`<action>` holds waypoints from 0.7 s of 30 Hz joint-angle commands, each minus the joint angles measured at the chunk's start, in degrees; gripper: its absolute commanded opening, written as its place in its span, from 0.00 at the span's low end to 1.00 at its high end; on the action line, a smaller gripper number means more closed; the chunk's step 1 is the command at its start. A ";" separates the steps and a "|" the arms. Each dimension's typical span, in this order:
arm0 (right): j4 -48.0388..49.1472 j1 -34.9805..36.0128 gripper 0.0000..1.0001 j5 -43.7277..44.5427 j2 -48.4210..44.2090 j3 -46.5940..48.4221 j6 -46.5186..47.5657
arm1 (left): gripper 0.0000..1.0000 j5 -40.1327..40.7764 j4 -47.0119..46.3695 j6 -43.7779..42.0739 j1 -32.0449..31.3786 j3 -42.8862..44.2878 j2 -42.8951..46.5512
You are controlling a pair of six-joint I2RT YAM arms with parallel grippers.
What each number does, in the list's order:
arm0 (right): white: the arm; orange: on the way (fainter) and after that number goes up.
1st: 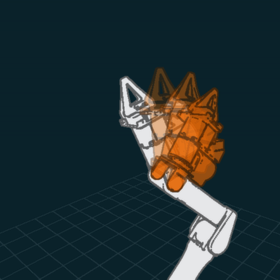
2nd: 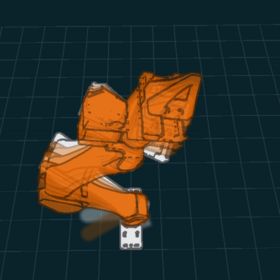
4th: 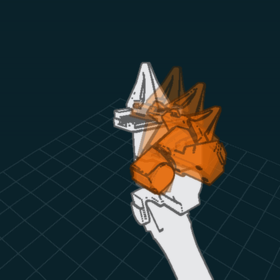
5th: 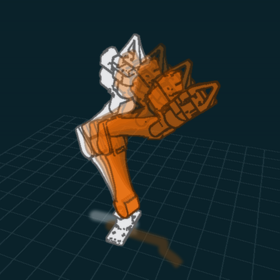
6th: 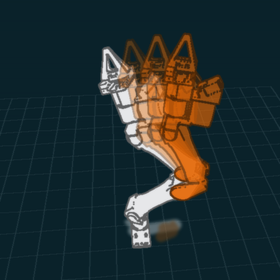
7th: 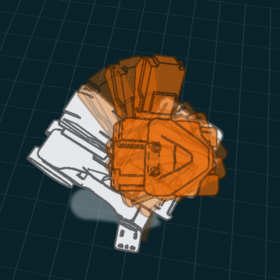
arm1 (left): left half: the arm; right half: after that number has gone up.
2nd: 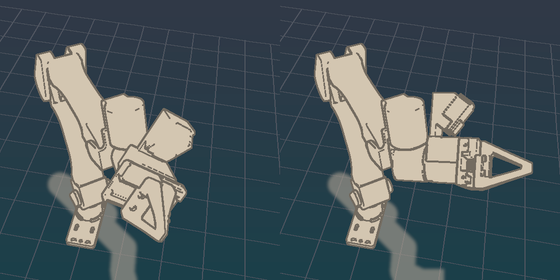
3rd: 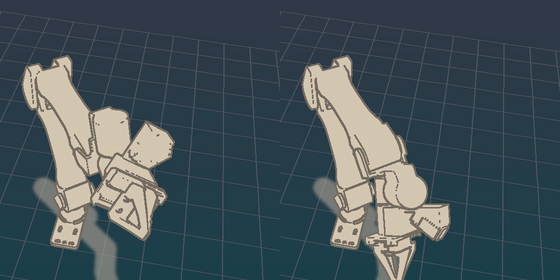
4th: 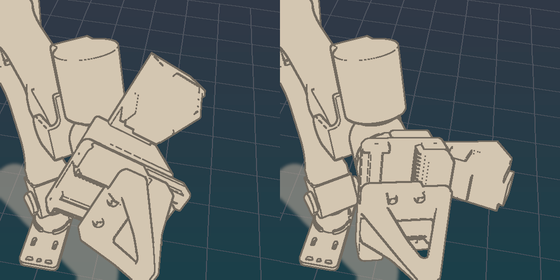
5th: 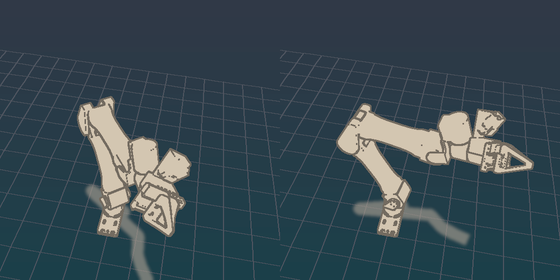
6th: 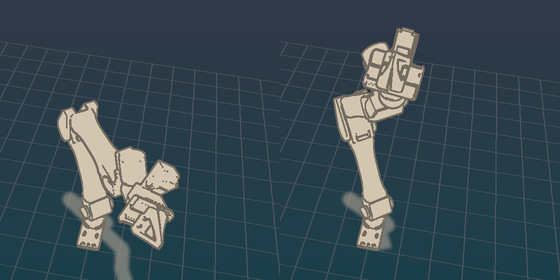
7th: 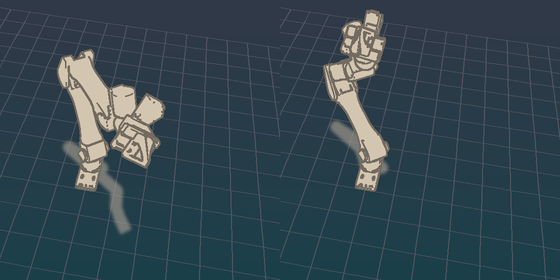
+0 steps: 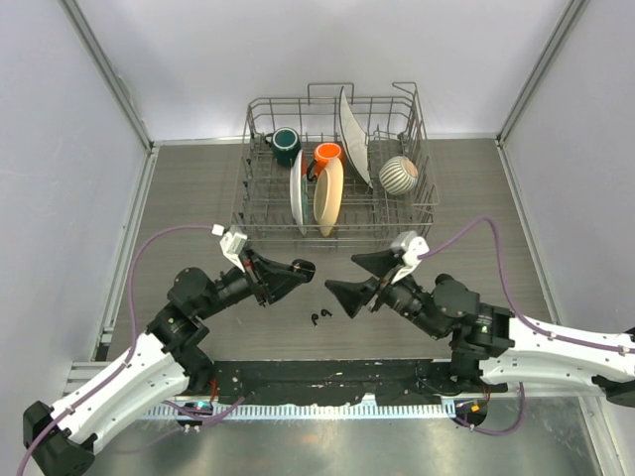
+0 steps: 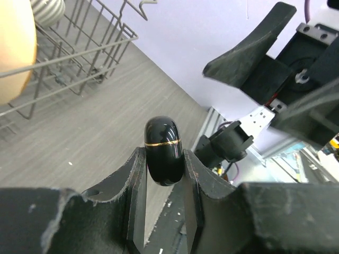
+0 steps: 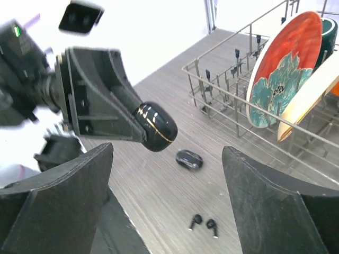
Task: Insert the wireless bluetooth earbuds into the charging case
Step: Pick up the charging case at the center of the board.
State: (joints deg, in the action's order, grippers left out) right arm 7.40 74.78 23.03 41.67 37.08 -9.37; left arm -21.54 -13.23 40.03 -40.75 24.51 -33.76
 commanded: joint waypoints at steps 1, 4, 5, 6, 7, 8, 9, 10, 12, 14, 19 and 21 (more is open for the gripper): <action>-0.10 0.01 0.89 9.48 -4.57 -0.43 -17.67 | 0.00 4.05 -9.51 -7.23 0.06 -3.15 4.57; -2.82 -0.08 0.83 13.45 -5.72 0.01 -32.61 | 0.00 5.54 -12.60 -10.40 0.06 -5.70 7.73; -2.83 -0.08 0.83 12.93 -5.81 0.01 -36.47 | 0.00 5.54 -12.78 -11.37 0.15 -5.79 8.35; -2.22 -0.08 0.83 11.96 -5.55 -0.16 -42.43 | 0.01 5.20 -13.04 -12.25 0.15 -5.97 8.71; -1.95 -0.08 0.83 11.87 -4.85 0.09 -45.88 | 0.01 4.84 -13.65 -14.08 0.15 -6.40 9.23; -1.95 -0.08 0.83 11.61 -4.24 0.36 -48.35 | 0.02 4.32 -14.70 -14.80 0.15 -6.76 9.41; -2.38 -0.08 0.81 11.43 -2.14 0.88 -50.81 | 0.02 4.05 -16.72 -15.59 0.06 -7.11 9.59; -3.95 -0.16 0.80 10.99 -0.99 2.54 -55.02 | 0.02 3.88 -17.52 -15.95 0.15 -7.55 9.68; -6.68 -0.60 0.80 10.55 1.73 4.92 -60.04 | 0.03 3.61 -18.49 -16.65 0.15 -7.55 9.59; -7.05 -1.22 0.80 7.40 5.34 7.47 -65.94 | 0.03 3.26 -18.76 -16.92 0.15 -7.37 9.33; -2.68 -2.54 0.81 2.73 9.74 8.28 -73.94 | 0.01 3.87 -21.13 -16.92 0.15 -8.60 9.50; 0.58 -2.97 0.81 0.80 10.10 6.79 -76.93 | 0.01 4.49 -21.74 -17.26 0.15 -9.22 10.11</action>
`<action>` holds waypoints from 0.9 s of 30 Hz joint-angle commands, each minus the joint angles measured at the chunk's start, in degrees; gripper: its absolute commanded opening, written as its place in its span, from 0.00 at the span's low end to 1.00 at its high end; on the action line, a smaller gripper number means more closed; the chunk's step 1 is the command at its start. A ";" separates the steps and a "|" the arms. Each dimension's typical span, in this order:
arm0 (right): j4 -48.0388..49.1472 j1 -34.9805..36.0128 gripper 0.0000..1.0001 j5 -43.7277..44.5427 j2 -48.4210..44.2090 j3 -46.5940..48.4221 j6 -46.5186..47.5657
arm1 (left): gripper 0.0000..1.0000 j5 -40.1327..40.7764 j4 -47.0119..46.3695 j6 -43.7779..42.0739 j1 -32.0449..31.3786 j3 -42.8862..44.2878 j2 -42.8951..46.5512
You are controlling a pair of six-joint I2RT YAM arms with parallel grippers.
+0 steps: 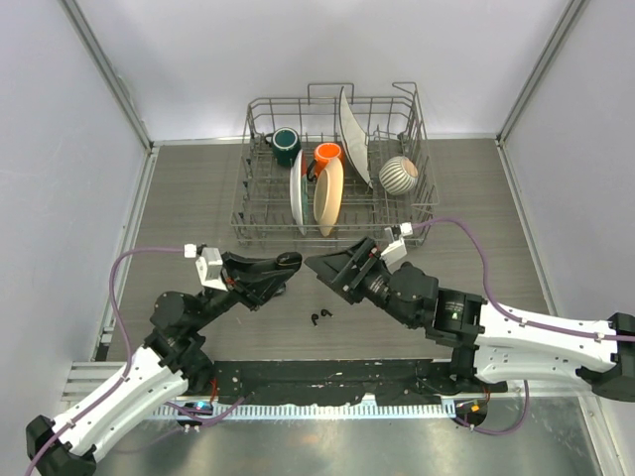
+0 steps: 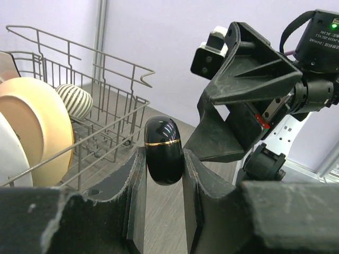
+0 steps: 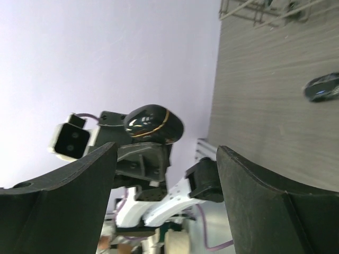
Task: Insert the wireless bluetooth earbuds into the charging case
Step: Pick up the charging case at the center of the board, then open the charging case.
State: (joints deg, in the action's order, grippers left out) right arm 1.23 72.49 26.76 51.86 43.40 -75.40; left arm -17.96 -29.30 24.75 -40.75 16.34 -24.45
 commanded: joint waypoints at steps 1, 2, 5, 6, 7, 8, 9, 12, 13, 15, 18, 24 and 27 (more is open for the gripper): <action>8.50 -1.12 0.81 -3.38 0.17 0.20 -12.39 | 0.01 0.90 -5.86 -2.08 0.15 -1.48 1.15; 8.96 -1.30 0.81 -3.99 0.70 -0.06 -15.54 | 0.01 1.08 -6.21 -2.16 0.15 -1.66 1.33; 11.15 -2.35 0.81 -6.62 2.45 -1.03 -19.25 | 0.01 1.43 -7.08 -2.25 0.06 -2.54 1.68; 11.94 -2.44 0.81 -7.16 2.98 -1.56 -21.00 | 0.00 1.61 -7.35 -2.25 0.15 -2.80 1.77; 12.73 -2.61 0.81 -7.86 3.60 -1.82 -22.50 | 0.00 1.69 -7.70 -2.25 0.23 -2.80 1.77; 13.26 -2.96 0.81 -8.56 4.21 -2.00 -23.47 | 0.00 1.78 -7.96 -2.25 0.23 -2.98 1.68; 13.70 -3.14 0.81 -10.22 5.61 -2.09 -25.05 | 0.00 1.87 -8.14 -2.25 0.15 -3.07 1.60; 15.28 -3.23 0.81 -11.73 8.07 -2.79 -27.69 | 0.00 1.87 -8.84 -2.25 0.15 -3.07 1.24; 17.38 -3.23 0.81 -11.91 8.52 -3.14 -28.22 | 0.00 1.96 -8.93 -2.25 0.15 -2.98 1.16; 20.54 -3.32 0.81 -12.35 10.18 -4.02 -29.10 | 0.00 1.70 -9.02 -2.25 0.15 -3.07 1.16; 23.18 -3.32 0.81 -12.09 11.16 -4.20 -29.72 | 0.00 1.35 -9.02 -2.08 0.23 -3.15 1.33; 24.34 -3.49 0.80 -11.21 12.22 -3.67 -29.90 | 0.00 -0.14 -8.58 -2.43 0.06 -3.51 2.03; 24.25 -3.49 0.79 -10.33 12.04 -4.02 -30.25 | 0.00 -0.76 -8.32 -2.34 0.15 -3.51 2.12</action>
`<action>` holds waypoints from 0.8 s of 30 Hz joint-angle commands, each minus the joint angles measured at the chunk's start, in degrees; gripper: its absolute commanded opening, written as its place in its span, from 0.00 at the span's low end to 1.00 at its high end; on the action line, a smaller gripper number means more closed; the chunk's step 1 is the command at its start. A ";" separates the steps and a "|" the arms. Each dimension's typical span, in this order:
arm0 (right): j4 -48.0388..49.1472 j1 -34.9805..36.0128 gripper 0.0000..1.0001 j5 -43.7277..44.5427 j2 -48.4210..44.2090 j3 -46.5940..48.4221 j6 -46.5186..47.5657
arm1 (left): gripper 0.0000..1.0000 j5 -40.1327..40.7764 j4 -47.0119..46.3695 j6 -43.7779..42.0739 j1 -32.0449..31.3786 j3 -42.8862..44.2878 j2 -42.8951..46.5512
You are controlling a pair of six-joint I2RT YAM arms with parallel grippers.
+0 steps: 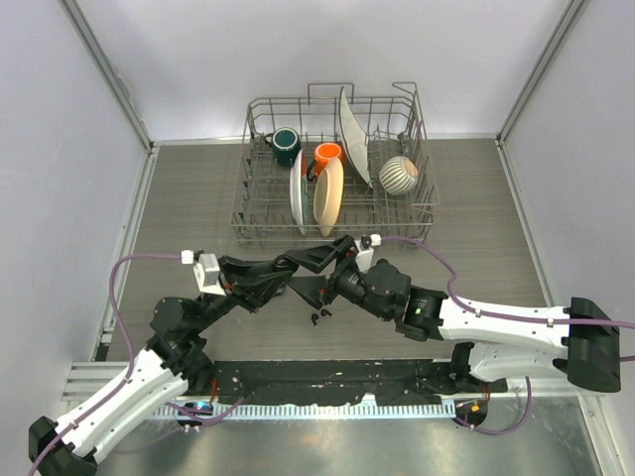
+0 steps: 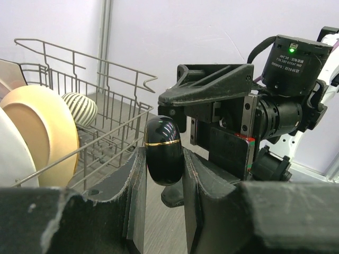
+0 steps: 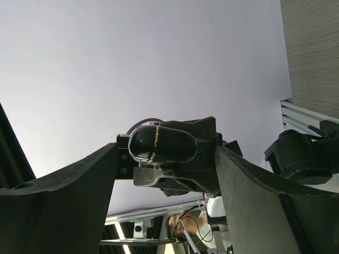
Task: Insert the wireless bluetooth earbuds into the charging case
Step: Open the charging case.
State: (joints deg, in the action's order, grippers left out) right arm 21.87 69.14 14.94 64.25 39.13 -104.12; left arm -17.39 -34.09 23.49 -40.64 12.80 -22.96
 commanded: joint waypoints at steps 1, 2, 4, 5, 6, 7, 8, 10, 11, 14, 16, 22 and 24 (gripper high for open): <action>3.62 -0.15 0.77 1.84 -0.44 0.07 -1.79 | 0.00 -1.42 -3.53 -1.07 0.04 -0.05 0.64; 3.71 -0.24 0.72 2.46 -0.87 -0.28 -1.88 | 0.00 -1.77 -3.53 -1.07 0.04 -0.14 0.90; 3.88 -0.50 0.70 2.81 -1.14 -0.55 -1.97 | 0.00 -2.04 -3.44 -1.07 0.04 -0.23 1.16; 3.80 -0.59 0.65 2.81 -1.40 -0.64 -2.06 | 0.00 -1.95 -3.27 -1.07 0.04 -0.32 1.25; 3.80 -0.59 0.61 2.81 -1.58 -0.64 -1.97 | 0.00 -1.95 -3.01 -1.25 0.04 -0.32 1.43; 3.88 -0.68 0.59 2.81 -1.50 -0.55 -1.97 | 0.00 -1.86 -3.00 -1.16 0.04 -0.40 1.60; 3.97 -0.68 0.52 2.47 -1.58 -0.55 -1.97 | 0.00 -1.77 -2.92 -1.25 0.04 -0.49 1.52; 4.85 -0.68 0.43 2.03 -1.41 -0.64 -1.62 | 0.00 -1.86 -2.83 -1.25 0.04 -0.49 1.43; 5.63 -0.68 0.37 1.85 -1.41 -0.73 -1.36 | 0.00 -2.12 -2.83 -1.34 0.12 -0.58 1.34; 7.22 -0.68 0.16 1.15 -1.06 -1.25 -0.30 | 0.00 -2.65 -2.74 -0.90 0.04 -0.58 0.73; 10.03 -0.68 0.02 0.71 -0.53 -1.52 1.10 | 0.11 -2.30 -2.83 -0.20 0.04 -0.41 0.37; 11.18 -0.68 0.01 -0.52 0.87 -0.99 2.86 | 0.24 -1.33 -3.71 0.25 0.04 -0.49 0.28; 11.35 -0.68 0.01 -0.61 1.05 -0.82 3.04 | 0.25 -1.33 -3.71 0.16 0.04 -0.49 0.28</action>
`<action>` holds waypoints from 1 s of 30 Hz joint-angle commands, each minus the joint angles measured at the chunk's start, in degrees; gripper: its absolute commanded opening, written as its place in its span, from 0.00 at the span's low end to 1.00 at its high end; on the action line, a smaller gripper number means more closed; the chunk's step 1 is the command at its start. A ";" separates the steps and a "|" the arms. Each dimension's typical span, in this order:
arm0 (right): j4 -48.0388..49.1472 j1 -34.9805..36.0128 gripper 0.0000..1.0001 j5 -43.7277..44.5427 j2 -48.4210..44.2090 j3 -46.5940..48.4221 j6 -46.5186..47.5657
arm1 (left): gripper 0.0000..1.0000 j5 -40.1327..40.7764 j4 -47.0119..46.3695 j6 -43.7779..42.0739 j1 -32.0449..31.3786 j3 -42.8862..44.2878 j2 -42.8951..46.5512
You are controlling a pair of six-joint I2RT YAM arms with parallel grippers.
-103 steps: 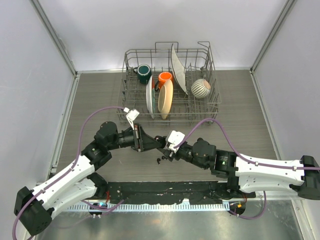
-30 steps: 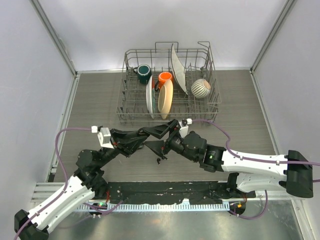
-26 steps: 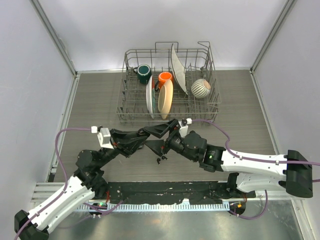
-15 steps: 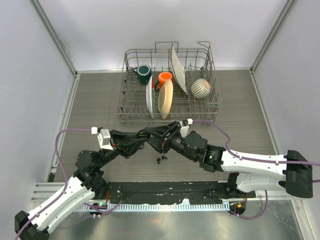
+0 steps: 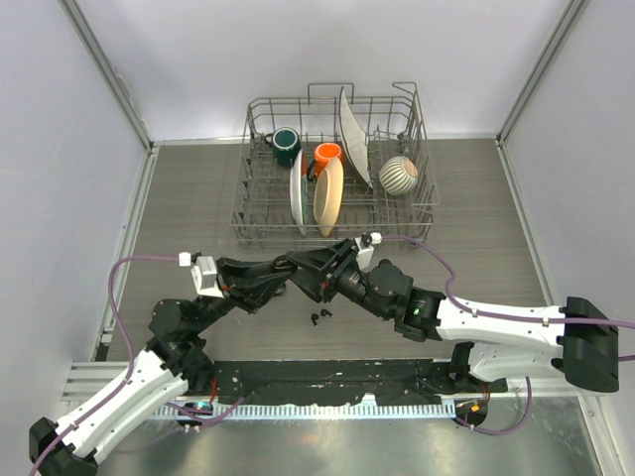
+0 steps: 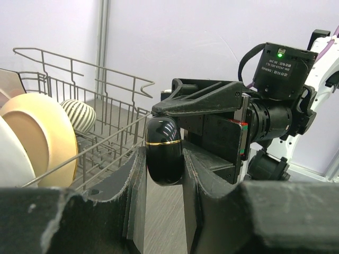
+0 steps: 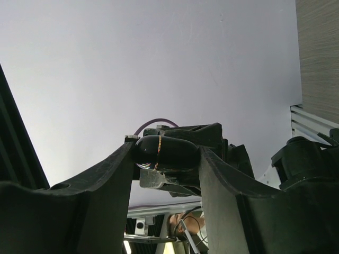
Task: Insert the wireless bluetooth earbuds into the charging case
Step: Open the charging case.
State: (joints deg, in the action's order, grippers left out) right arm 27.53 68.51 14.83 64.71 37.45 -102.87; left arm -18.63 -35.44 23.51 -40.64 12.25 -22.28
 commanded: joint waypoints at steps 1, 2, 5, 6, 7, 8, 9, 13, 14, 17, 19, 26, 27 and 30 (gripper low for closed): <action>5.78 0.04 0.01 -0.50 0.60 0.96 1.88 | 0.25 -0.26 -2.35 0.22 0.04 0.05 -0.39; 5.87 -0.04 0.01 -0.59 0.77 1.04 2.23 | 0.25 -0.35 -2.26 0.31 -0.05 0.14 -0.48; 5.78 -0.04 0.01 -0.59 0.86 1.39 3.28 | 0.25 -0.53 -2.09 0.75 0.04 0.05 -0.57; 5.69 -0.04 0.01 -0.50 0.77 1.48 3.46 | 0.26 -0.44 -2.00 0.75 0.04 0.05 -0.57; 5.52 -0.04 0.01 -0.42 0.77 1.40 3.55 | 0.27 -0.44 -2.00 0.92 -0.05 0.05 -0.57; 5.61 -0.04 0.01 -0.42 0.68 1.40 3.81 | 0.29 -0.35 -2.00 0.84 0.04 0.14 -0.57; 5.43 -0.04 0.01 -0.33 0.68 1.40 3.90 | 0.33 -0.35 -2.00 1.01 0.04 0.14 -0.66; 5.34 -0.04 0.01 -0.07 0.60 1.48 4.78 | 0.40 -0.35 -1.56 1.37 0.04 0.40 -0.83; 5.26 -0.04 0.01 0.02 0.42 1.57 4.96 | 0.40 -0.44 -1.21 1.37 0.04 0.49 -0.83; 5.17 -0.04 0.01 0.29 0.42 1.66 5.49 | 0.42 -0.96 -0.77 1.80 0.04 0.49 -0.92; 5.25 -0.04 0.01 0.55 0.24 1.57 5.66 | 0.42 -1.14 -0.42 1.89 0.04 0.49 -0.75; 3.50 -0.04 0.01 0.55 0.15 1.92 5.75 | 0.43 -0.18 -0.77 1.89 0.04 0.23 0.31; 3.50 -0.04 0.01 0.46 0.24 1.92 5.84 | 0.43 -0.09 -0.94 1.81 0.04 0.40 0.22; 3.32 -0.04 0.01 0.29 0.59 2.10 5.49 | 0.43 -0.53 -1.03 2.07 0.04 0.76 -0.39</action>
State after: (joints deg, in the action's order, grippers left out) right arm 29.02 68.45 14.66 65.30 37.45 -97.82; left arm -19.07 -34.89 25.26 -40.51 12.25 -22.55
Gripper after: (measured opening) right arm 0.537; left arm 0.433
